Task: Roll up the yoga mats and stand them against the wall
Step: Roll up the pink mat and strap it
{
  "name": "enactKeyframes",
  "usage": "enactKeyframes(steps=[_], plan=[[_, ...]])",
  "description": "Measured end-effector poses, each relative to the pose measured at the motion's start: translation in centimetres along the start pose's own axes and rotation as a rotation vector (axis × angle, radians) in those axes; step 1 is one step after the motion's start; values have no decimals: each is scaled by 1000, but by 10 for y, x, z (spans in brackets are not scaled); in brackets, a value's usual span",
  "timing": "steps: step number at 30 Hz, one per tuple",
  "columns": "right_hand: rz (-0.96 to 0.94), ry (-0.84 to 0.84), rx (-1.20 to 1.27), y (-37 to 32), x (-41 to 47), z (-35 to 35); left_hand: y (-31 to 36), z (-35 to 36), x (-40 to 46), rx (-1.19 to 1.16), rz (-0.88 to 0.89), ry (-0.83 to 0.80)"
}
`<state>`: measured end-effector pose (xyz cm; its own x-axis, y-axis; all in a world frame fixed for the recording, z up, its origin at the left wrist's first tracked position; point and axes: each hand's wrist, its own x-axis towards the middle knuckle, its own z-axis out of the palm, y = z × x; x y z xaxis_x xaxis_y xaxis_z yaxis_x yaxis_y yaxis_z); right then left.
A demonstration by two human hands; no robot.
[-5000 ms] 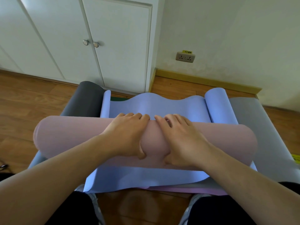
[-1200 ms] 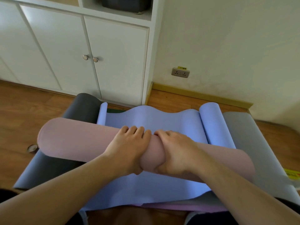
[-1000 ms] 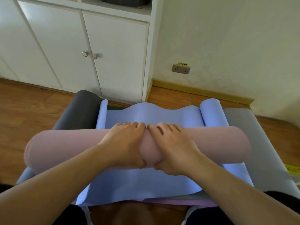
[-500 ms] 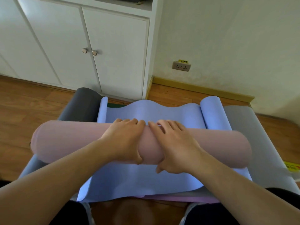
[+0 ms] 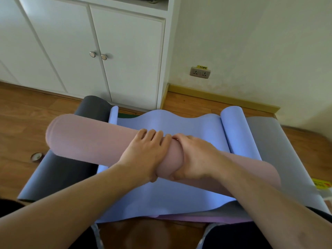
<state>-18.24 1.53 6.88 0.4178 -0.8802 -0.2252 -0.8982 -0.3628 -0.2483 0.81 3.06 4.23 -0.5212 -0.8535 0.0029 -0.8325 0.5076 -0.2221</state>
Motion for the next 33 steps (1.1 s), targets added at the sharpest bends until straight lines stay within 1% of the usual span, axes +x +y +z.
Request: enactKeyframes(steps=[1,3,5,7,9,12,15,16,18,20,22,25,27,29,31,33], plan=[[-14,23,-19,-1,-1,1,-4,-1,2,-28,4,-9],[-62,60,-150,-4,-3,4,-14,-4,4,-122,-16,-55],[-111,96,-327,-6,-4,9,-23,-7,4,-253,-78,-114],[-150,152,-396,-7,-2,14,-28,-9,2,-342,-127,-149],[-185,212,-382,-4,2,16,-28,-11,0,-324,-134,-123],[-167,228,-310,0,7,9,-19,-9,-4,-208,-87,-4],[-68,144,-107,0,6,3,-8,0,-5,-32,-45,37],[-42,108,-43,0,5,3,-6,4,-4,-9,-43,57],[-18,70,-8,-1,2,5,-5,10,-1,-5,-28,72],[-44,80,-89,-4,-1,8,-10,6,1,-47,-22,25],[-82,114,-232,-6,-4,12,-17,-1,3,-128,-34,-23],[-133,235,-360,-7,-2,21,-24,-11,4,-231,-62,-20],[-138,281,-353,-2,4,22,-22,-14,3,-203,-61,64],[-93,298,-288,5,12,16,-18,-15,1,-181,-97,221],[6,284,-105,10,16,4,-16,-17,-1,-200,-191,368],[134,236,187,13,16,-10,-17,-23,-3,-302,-328,419]])
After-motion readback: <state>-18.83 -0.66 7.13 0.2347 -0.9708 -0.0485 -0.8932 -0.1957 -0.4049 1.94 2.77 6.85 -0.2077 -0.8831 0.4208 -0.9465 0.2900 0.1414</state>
